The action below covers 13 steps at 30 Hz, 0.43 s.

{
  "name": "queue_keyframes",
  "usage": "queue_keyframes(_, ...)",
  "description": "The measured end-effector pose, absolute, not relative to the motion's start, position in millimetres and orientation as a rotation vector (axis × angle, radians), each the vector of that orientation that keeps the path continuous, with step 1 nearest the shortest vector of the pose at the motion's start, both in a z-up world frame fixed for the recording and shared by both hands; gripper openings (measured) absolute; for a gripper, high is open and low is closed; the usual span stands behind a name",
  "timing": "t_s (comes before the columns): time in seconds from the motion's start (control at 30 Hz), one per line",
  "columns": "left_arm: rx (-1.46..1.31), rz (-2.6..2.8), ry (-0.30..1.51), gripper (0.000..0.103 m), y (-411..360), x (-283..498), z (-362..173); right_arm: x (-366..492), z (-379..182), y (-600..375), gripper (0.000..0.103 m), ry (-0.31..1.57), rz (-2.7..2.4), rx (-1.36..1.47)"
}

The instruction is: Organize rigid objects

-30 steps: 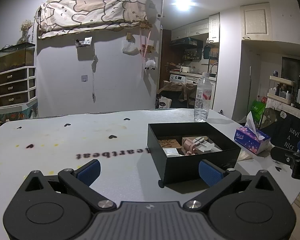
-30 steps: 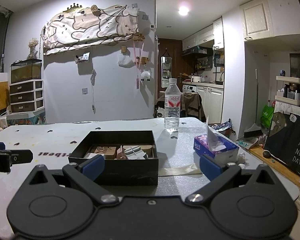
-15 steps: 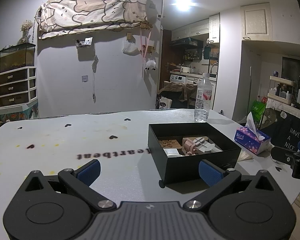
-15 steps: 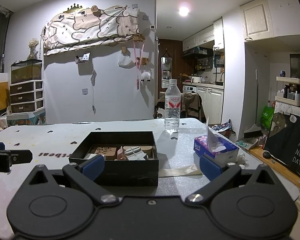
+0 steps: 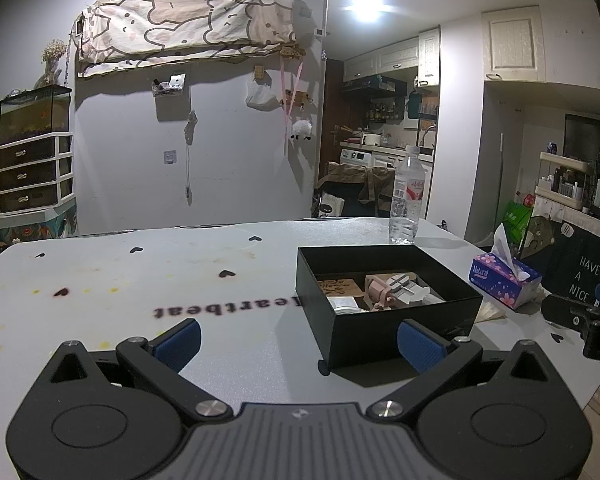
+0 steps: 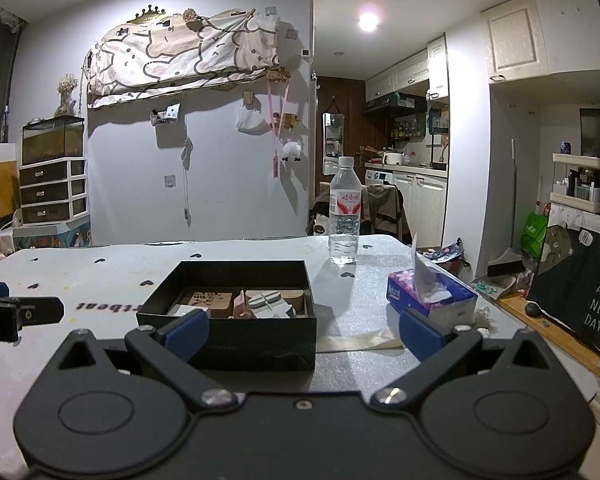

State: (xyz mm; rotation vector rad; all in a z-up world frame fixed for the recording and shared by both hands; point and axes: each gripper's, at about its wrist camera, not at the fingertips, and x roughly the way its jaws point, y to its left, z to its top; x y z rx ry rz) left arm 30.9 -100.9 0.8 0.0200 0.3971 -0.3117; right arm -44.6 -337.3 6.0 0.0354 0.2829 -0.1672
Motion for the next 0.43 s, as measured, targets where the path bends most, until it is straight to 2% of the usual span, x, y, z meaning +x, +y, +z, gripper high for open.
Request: queue_keyframes(0.43,0.018,-0.307,0.397,0.103,-97.9,29.1,1.8,-44.7,5.8,-337.4,0.103,0.283,-0.167,0.035)
